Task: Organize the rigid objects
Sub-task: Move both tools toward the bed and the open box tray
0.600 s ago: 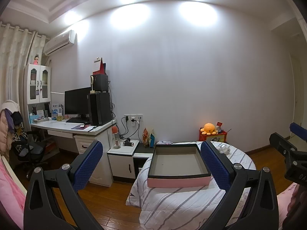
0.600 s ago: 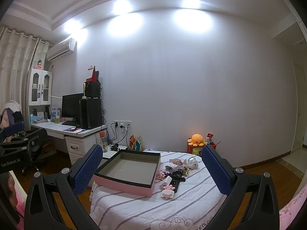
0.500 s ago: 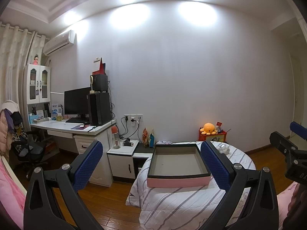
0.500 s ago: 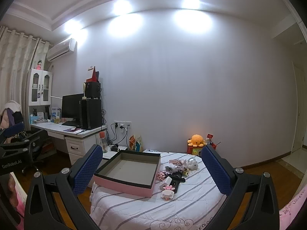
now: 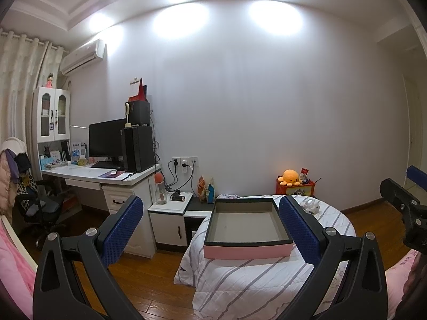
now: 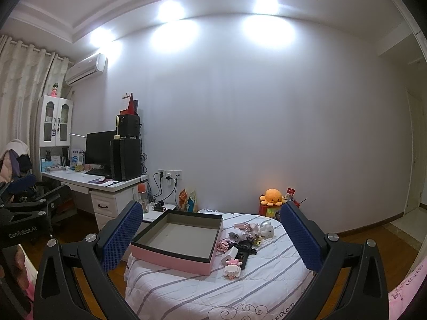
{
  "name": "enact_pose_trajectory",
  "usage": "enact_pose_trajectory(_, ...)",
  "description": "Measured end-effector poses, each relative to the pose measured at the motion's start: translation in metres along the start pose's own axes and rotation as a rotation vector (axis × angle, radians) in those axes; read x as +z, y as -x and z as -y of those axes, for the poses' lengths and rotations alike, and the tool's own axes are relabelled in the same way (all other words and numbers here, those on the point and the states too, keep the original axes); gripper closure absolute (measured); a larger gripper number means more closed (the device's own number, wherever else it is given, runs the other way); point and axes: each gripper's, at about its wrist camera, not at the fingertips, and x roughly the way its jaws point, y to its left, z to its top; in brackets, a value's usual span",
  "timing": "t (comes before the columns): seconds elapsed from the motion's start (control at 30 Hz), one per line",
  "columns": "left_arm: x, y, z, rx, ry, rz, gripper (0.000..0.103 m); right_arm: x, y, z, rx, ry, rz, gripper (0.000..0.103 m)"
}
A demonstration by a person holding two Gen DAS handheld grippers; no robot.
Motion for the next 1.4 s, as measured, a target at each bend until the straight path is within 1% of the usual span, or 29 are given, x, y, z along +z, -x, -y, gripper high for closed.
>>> enact_pose_trajectory(0.9,-0.003,-0.002,0.002,-0.017,-0.004,-0.008,0.000,0.000,0.003,-0.001,-0.072,0.011,-0.003,0.000)
enact_pose_trajectory(1.17,-0.005,-0.013,0.009,-0.034,-0.011,-0.028,0.000,-0.003,0.001,0.002,-0.119,0.021,-0.010,0.000)
enact_pose_trajectory(1.4,-0.010,-0.031,0.014,-0.033,-0.024,-0.056,0.000,-0.010,-0.014,0.009,-0.130,0.014,-0.035,0.000)
